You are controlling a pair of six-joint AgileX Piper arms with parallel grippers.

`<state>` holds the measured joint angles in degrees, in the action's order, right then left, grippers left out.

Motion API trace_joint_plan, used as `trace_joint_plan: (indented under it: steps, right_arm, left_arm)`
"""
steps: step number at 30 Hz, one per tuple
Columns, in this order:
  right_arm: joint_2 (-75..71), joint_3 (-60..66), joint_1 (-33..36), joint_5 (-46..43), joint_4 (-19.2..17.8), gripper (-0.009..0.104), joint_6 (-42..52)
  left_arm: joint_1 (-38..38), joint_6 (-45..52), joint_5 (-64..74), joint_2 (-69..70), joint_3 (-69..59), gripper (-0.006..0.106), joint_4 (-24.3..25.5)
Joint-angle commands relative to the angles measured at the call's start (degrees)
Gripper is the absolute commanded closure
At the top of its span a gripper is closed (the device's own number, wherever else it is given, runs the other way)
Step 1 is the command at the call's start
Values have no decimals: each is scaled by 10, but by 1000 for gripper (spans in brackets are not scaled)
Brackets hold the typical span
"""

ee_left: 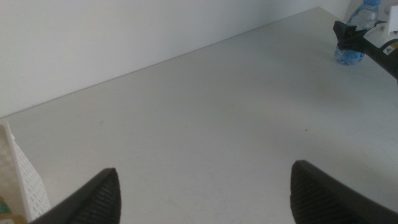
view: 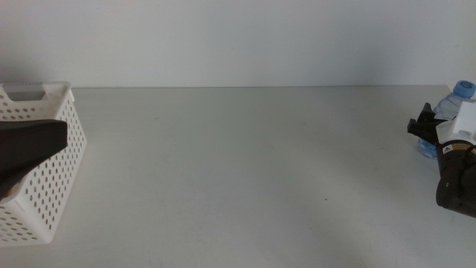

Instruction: Use arms to grab the bottles and put them into the dustbin to the left of the table.

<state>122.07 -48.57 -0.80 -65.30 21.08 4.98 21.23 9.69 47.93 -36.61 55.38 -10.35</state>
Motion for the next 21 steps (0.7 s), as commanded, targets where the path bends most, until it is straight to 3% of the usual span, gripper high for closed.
trace_joint_plan:
  steps: [1, 4, 7, 10, 16, 21]
  right_arm:
    - [-30, -13, -3, -48, -18, 48, 8]
    - [-38, -13, 4, -49, -47, 97, 7]
    - [-65, -17, 28, -45, -121, 96, -39]
    - [-95, -43, 59, -16, -219, 96, -99]
    - [-108, -166, 159, 122, -388, 96, -235]
    - [-74, -268, 246, 185, -462, 96, -325]
  left_arm:
    - [4, -8, -45, -1, 13, 7, -7]
    - [4, -8, -45, -1, 13, 7, -7]
    - [4, -8, -45, -1, 13, 7, -7]
    - [4, -8, -45, -1, 13, 7, -7]
    - [4, -8, -45, -1, 13, 7, -7]
    - [4, -8, -45, -1, 13, 7, -7]
